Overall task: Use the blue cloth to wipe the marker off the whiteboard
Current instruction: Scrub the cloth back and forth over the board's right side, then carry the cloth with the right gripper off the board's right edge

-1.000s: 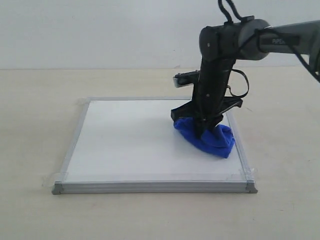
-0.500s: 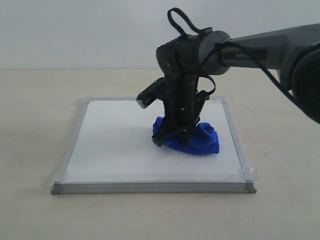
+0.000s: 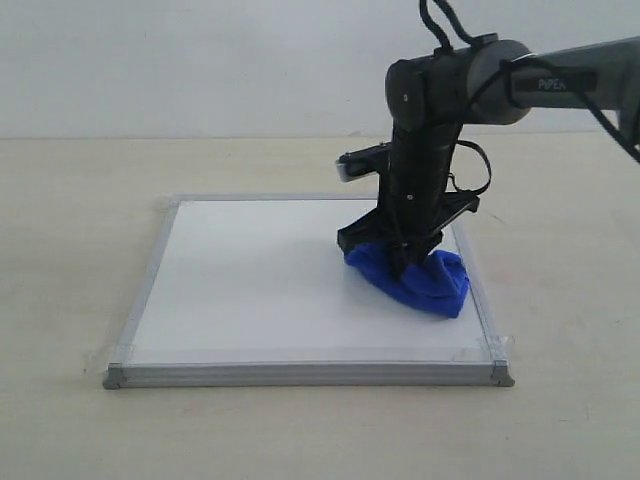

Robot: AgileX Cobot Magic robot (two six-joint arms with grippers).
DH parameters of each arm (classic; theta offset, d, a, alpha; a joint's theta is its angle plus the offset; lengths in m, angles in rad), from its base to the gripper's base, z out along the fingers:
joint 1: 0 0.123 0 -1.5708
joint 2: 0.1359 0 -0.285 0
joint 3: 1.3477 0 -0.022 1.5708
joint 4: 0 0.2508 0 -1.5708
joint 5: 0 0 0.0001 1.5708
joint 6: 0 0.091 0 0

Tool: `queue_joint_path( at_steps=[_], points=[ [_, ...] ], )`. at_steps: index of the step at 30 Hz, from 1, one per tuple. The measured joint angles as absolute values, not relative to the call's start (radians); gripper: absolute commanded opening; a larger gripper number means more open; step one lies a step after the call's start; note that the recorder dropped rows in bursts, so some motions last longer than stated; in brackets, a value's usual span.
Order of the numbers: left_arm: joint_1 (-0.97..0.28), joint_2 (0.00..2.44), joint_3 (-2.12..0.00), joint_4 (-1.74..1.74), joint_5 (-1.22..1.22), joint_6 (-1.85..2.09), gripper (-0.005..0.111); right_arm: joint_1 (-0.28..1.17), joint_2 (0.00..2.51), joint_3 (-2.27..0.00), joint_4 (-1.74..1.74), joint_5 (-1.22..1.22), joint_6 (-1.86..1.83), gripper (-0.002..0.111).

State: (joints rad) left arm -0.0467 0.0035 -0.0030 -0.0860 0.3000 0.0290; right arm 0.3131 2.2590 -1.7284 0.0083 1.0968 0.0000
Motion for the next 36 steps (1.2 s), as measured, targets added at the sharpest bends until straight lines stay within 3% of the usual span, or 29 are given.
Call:
queue_joint_path(
  at_steps=[9, 23, 36],
  points=[
    [-0.047, 0.003, -0.003, -0.086, 0.3, 0.029, 0.005, 0.262, 2.176, -1.708, -0.018, 1.089, 0.279, 0.0],
    [-0.047, 0.003, -0.003, -0.086, 0.3, 0.029, 0.005, 0.047, 2.142, -1.68, 0.008, 1.211, 0.487, 0.0],
    [-0.047, 0.003, -0.003, -0.086, 0.3, 0.029, 0.005, 0.019, 2.142, -1.63, 0.037, 1.051, 0.612, 0.002]
  ],
)
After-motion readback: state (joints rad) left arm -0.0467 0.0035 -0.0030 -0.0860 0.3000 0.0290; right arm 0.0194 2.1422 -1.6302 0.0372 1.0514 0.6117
